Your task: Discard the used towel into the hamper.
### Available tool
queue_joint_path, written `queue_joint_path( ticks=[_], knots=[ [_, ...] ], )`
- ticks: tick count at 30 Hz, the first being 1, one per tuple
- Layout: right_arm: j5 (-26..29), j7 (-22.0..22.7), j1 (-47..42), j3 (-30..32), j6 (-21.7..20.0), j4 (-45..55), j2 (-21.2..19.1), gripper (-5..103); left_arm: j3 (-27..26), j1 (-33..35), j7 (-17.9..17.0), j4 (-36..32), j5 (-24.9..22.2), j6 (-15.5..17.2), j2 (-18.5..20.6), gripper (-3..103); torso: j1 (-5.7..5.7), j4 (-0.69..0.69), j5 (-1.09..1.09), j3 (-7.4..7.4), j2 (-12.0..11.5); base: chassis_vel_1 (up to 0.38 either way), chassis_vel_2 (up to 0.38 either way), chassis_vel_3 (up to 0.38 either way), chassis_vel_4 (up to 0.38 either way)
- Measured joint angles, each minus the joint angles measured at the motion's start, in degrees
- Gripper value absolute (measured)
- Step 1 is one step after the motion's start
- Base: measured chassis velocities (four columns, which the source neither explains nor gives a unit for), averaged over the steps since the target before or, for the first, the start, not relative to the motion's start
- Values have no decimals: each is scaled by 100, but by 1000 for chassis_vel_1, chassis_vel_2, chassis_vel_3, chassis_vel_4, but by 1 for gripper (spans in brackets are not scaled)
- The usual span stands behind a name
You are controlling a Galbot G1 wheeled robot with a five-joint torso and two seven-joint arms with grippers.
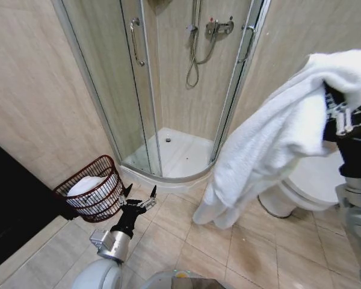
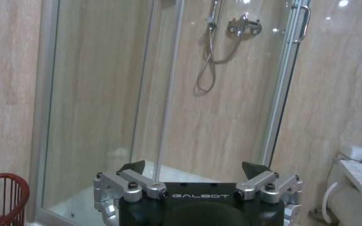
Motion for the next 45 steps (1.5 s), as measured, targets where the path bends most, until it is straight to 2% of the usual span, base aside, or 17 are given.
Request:
queue_joint_path(
  ticks=[14,29,45],
  knots=[
    [23,158,-87,107,64,21,139,9,0,0,0,0,0,0,0,100,136,0,0,211,348,0,0,0,0],
    [-46,166,21,-62,117,-42,223,9,0,0,0,0,0,0,0,100,279,0,0,434,713,0,0,0,0],
    [20,112,-59,337,262,-176,209,9,0,0,0,0,0,0,0,100,443,1,0,660,1102,0,0,0,0]
  ],
)
